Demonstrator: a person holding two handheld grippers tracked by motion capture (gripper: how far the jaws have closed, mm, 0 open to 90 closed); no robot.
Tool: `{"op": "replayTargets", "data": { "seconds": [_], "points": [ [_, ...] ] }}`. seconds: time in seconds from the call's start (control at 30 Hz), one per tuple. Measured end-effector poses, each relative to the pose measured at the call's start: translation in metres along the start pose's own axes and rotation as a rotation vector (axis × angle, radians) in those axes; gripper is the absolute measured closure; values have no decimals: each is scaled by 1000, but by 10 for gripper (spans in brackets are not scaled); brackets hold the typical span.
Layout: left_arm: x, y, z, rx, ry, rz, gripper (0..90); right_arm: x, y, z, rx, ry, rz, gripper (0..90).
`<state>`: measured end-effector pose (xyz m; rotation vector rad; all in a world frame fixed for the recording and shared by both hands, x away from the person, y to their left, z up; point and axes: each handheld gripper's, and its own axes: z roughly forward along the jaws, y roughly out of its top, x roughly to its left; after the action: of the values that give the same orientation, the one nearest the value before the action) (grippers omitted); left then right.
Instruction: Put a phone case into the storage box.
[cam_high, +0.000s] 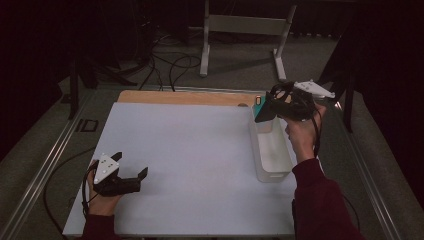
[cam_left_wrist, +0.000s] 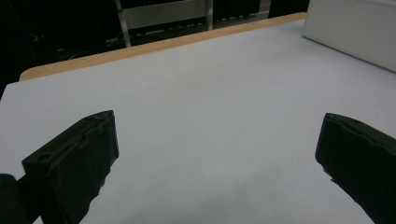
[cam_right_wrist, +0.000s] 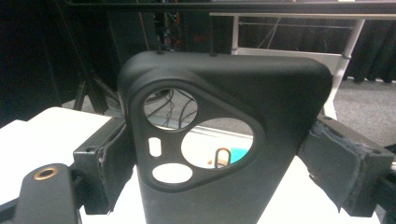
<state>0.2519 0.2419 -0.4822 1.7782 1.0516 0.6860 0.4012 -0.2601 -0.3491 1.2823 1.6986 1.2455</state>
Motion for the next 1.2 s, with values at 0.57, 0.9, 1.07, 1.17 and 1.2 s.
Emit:
{"op": "replayTargets", "data": {
  "seconds": [0.57, 0.9, 1.07, 1.17, 1.2],
  "points": [
    [1, 0, -1, -7, 1, -8, 0, -7, -8, 20, 50, -66, 23, 145],
    [1, 0, -1, -9, 8, -10, 0, -7, -11, 32, 70, -103, 15, 145],
    [2, 0, -2, -10, 11, -9, 0, -10, -13, 38, 83, -124, 16, 145],
    [2, 0, -2, -11, 11, -9, 0, -11, -14, 41, 91, -131, 20, 145],
    [2, 0, -2, -11, 11, -9, 0, -11, -15, 42, 94, -134, 17, 145]
  ]
}}
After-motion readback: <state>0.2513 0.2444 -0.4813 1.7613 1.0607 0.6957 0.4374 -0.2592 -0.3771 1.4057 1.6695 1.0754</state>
